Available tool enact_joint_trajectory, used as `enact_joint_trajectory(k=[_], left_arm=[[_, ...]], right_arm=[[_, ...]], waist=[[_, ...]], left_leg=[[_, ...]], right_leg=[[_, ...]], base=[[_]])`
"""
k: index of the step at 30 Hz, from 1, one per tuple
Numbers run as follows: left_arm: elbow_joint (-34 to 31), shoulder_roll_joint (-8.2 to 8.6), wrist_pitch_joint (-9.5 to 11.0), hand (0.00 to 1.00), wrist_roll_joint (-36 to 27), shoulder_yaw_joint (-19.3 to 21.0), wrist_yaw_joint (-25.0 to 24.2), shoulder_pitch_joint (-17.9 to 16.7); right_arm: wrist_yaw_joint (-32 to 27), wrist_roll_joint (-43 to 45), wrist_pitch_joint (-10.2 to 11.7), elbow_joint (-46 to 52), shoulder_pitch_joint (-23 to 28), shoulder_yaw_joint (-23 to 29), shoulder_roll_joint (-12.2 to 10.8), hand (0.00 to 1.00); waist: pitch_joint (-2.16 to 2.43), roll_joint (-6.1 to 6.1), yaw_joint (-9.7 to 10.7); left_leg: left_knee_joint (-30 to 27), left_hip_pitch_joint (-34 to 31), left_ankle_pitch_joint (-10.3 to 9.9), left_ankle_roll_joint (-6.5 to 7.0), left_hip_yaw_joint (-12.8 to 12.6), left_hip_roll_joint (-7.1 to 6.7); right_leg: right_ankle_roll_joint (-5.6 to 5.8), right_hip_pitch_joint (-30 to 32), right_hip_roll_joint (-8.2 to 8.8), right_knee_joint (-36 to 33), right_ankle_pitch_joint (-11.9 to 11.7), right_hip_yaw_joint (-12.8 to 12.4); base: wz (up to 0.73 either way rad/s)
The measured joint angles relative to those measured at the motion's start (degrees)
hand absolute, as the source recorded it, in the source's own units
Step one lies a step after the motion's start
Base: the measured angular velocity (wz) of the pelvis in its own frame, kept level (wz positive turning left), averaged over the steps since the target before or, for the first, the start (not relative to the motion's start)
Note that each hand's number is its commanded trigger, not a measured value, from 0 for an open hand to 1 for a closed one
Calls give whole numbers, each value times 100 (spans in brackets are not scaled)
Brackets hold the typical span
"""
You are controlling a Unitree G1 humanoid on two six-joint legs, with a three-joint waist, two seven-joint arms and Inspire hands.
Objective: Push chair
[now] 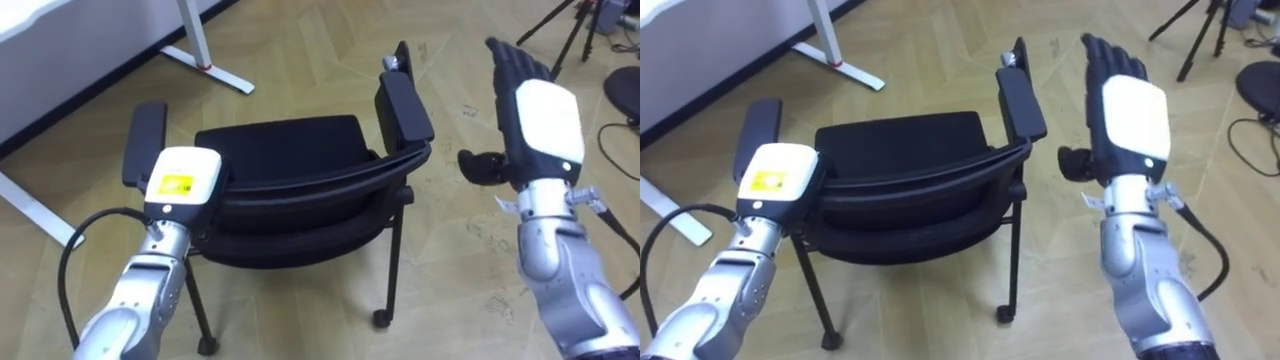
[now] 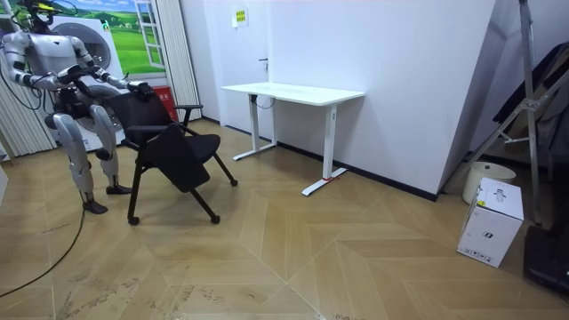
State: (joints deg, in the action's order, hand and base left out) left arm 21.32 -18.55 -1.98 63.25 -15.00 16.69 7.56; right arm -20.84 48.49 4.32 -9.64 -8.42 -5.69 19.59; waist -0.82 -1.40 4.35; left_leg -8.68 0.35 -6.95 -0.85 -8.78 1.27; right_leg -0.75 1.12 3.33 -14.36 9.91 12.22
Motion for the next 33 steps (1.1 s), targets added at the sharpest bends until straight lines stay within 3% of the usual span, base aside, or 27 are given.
enact_joint_trajectory(k=[5,15,21,33], left_arm=[[10,1,8,100,-15,-104,-4,55],[109,0,113,100,-15,-111,-7,181],[111,-51,171,100,-34,-187,9,273],[145,-132,302,100,-61,-311,69,379]], right_arm=[[445,109,-4,65,-3,-165,166,0],[978,130,-2,250,-112,-225,200,0],[1288,106,75,420,-120,-664,561,0],[1597,130,135,401,-119,-906,568,0]], waist=[[7,16,-44],[6,10,-146],[-22,-57,-194],[-18,-75,-216]], left_leg=[[-1,-16,0,0,6,0],[3,-59,0,0,-12,4],[2,-94,0,0,16,6],[-8,-177,1,0,136,5]], right_leg=[[0,-6,5,10,0,41],[0,81,9,-44,1,26],[0,106,7,-52,1,49],[0,107,5,-13,1,155]], base=[[3],[-1],[2],[5]])
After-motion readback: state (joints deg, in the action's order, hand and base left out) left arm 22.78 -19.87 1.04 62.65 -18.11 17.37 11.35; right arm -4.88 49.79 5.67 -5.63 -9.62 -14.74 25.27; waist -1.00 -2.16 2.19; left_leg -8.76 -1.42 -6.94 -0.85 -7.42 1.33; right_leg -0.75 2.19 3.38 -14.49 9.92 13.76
